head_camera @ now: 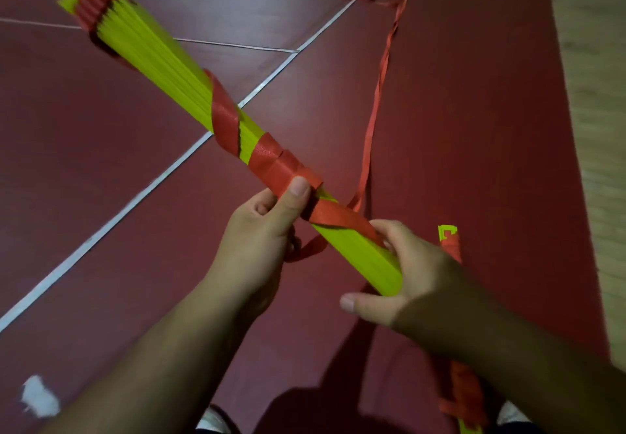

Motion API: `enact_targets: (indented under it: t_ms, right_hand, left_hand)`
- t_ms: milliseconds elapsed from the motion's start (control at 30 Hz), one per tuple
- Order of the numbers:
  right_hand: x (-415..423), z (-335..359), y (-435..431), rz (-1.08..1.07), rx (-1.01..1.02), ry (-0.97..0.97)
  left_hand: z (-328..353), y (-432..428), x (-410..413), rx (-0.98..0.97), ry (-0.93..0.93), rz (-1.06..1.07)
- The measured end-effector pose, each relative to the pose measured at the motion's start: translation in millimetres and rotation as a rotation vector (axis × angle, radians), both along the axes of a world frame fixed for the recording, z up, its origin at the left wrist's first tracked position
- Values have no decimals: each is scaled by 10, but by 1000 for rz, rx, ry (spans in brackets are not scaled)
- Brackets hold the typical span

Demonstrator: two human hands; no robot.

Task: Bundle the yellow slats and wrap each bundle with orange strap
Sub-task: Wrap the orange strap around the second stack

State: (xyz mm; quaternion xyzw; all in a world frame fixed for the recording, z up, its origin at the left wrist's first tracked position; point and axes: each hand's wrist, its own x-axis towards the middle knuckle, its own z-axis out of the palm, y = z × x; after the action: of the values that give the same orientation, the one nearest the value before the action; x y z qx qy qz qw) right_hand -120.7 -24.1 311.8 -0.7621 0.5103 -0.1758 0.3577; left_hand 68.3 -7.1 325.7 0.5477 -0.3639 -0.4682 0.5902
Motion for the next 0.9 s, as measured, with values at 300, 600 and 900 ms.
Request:
enact_targets:
  t_ms: [300,600,900]
  right_hand:
    - [-45,-23,-126,-52,137,-83]
    - [-157,170,-40,424,1054,-616]
    - [23,-121,-23,-28,98,-124]
  left_hand:
    - [128,3,104,-159,-241,-212]
    - [-76,-6,304,-167,-113,-361]
    - [32,14,-25,-92,-210,82]
